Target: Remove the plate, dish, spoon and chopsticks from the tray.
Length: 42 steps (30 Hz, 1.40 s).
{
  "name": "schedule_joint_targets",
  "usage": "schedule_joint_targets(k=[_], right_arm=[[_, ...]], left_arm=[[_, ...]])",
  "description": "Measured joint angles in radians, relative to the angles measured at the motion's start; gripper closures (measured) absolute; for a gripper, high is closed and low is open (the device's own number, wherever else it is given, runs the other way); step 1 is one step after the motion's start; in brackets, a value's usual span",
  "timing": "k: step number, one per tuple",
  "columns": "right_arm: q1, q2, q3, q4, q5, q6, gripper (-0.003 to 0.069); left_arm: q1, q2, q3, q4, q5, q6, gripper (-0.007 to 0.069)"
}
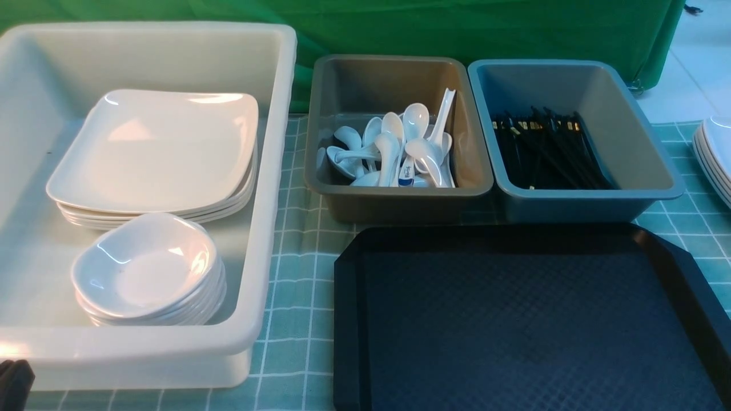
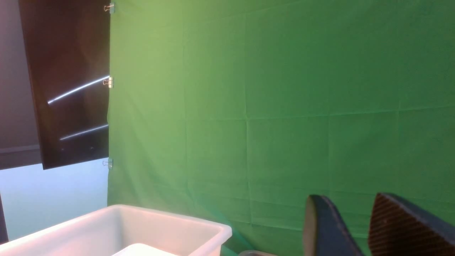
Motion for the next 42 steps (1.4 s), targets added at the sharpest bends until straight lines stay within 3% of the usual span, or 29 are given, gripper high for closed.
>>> schedule_joint_targets(k=[24,27,30,34,38,42], right_arm=[[0.000,0.000,0.000,0.000,0.047,0.035,0.0419],[0.000,0.000,0.000,0.000,0.120,0.020,0.0419],[-0.005,-0.003,0.021,0.000,0.277,-0.104,0.0419],[-0.093,-0.033,0.111,0.003,0.355,-0.166,0.0419],[-0.307,-0.083,0.332,0.003,0.313,-0.166,0.0419],[-0.431,-0.165,0.520,0.003,0.248,-0.166,0.0419]], left_arm=[[0.000,0.000,0.000,0.000,0.003,0.003,0.0607],[0.000,0.000,0.000,0.000,0.003,0.003,0.0607],[0.000,0.000,0.000,0.000,0.003,0.003,0.0607],[0.000,0.000,0.000,0.000,0.003,0.003,0.0607],[0.000,0.000,0.000,0.000,0.003,0.003,0.0607],[0.000,0.000,0.000,0.000,0.003,0.003,0.0607]])
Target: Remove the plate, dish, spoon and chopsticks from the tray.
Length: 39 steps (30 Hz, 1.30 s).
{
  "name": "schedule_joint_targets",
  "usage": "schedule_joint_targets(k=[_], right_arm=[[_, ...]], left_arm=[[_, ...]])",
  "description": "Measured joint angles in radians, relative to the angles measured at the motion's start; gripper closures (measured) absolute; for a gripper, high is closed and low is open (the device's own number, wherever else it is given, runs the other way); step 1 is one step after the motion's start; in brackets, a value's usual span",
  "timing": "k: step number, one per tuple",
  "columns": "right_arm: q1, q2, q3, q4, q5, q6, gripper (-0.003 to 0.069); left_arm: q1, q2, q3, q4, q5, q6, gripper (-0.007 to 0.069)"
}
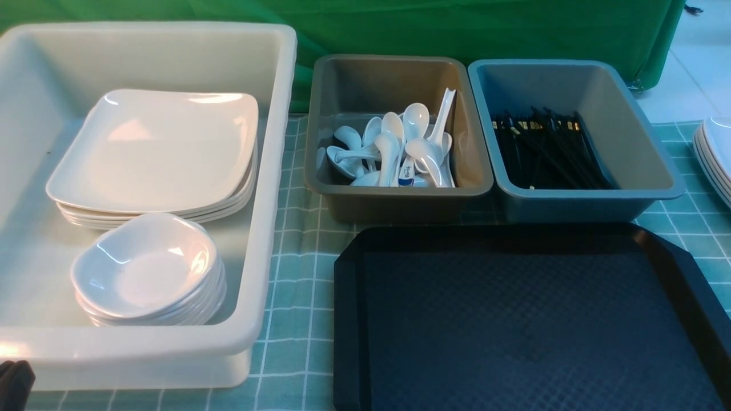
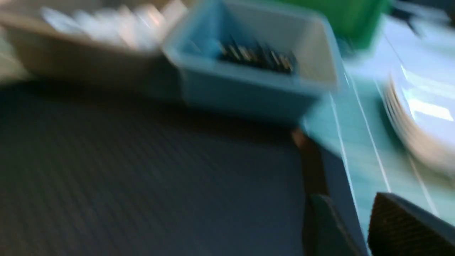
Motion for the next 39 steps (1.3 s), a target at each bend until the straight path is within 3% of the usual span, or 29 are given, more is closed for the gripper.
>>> schedule_joint_targets(k=[5,39], right_arm=[[-0.048,-0.109,0.052,0.000,0.114,-0.001,0.0419],[-0.050,-0.114,0.052,0.001,0.117,0.005,0.0418]], left_arm=[[0.000,0.000,0.000,0.000,0.000,0.000,0.0607],[0.000,0.000,0.000,0.000,0.003,0.000,0.0607]])
